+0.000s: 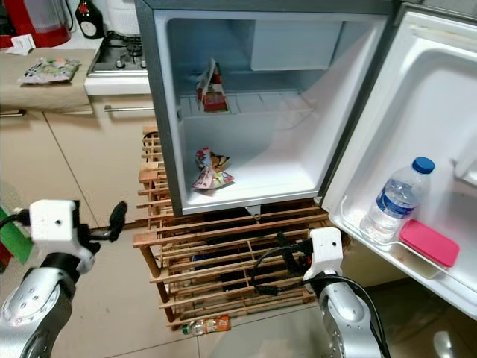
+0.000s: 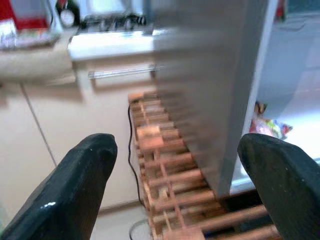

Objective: Restocking fridge

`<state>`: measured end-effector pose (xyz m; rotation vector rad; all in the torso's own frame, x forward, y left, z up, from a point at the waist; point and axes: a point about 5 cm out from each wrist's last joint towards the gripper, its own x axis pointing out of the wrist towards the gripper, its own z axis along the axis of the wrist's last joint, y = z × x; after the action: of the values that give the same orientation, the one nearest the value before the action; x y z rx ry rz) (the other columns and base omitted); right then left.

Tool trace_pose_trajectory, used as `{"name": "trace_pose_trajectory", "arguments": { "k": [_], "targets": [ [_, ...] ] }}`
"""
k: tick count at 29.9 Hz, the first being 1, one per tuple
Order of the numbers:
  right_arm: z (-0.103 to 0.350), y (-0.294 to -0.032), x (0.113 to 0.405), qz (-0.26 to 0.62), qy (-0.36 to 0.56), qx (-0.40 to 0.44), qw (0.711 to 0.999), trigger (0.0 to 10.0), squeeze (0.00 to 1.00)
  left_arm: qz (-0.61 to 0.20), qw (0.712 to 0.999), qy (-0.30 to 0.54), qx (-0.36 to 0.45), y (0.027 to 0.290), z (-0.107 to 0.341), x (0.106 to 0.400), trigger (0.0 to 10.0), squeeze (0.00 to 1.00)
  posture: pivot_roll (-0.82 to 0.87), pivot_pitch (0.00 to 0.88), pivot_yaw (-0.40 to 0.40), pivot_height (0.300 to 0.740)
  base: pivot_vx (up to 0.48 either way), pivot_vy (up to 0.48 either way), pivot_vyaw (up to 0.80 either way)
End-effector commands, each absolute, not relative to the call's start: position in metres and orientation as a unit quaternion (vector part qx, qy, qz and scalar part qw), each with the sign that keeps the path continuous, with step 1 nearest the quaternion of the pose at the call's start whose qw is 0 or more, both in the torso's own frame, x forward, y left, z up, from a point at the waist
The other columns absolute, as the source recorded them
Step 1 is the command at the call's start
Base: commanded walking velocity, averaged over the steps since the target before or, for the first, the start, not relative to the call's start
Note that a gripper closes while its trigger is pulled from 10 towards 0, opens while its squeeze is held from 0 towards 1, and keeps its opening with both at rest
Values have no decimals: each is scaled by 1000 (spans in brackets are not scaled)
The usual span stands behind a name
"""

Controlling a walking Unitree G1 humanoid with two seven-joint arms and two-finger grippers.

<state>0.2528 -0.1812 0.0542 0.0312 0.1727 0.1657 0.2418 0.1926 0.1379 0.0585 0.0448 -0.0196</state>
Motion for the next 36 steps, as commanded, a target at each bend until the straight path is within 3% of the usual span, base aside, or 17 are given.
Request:
{"name": "trace_pose_trajectory", "arguments": {
  "k": [1,12,23,36],
  "targets": [
    [60,-181,257,73,78,23,994,10000,0,-12,999,20,30,192,138,244,10000,0,-76,0,70,740,0,0,0],
    [69,-183,270,77,68,12,995,10000,0,16,1000,12,7,183,133,252,10000,0,-91,0,50,740,0,0,0],
    [71,-176,271,98,61,-14,993,10000,0,25,1000,9,-1,181,131,257,10000,0,-104,0,44,740,-294,0,0],
    [72,-176,271,103,61,-20,993,10000,0,24,1000,7,-1,179,131,260,10000,0,-109,0,41,740,-258,-262,0]
  ]
}}
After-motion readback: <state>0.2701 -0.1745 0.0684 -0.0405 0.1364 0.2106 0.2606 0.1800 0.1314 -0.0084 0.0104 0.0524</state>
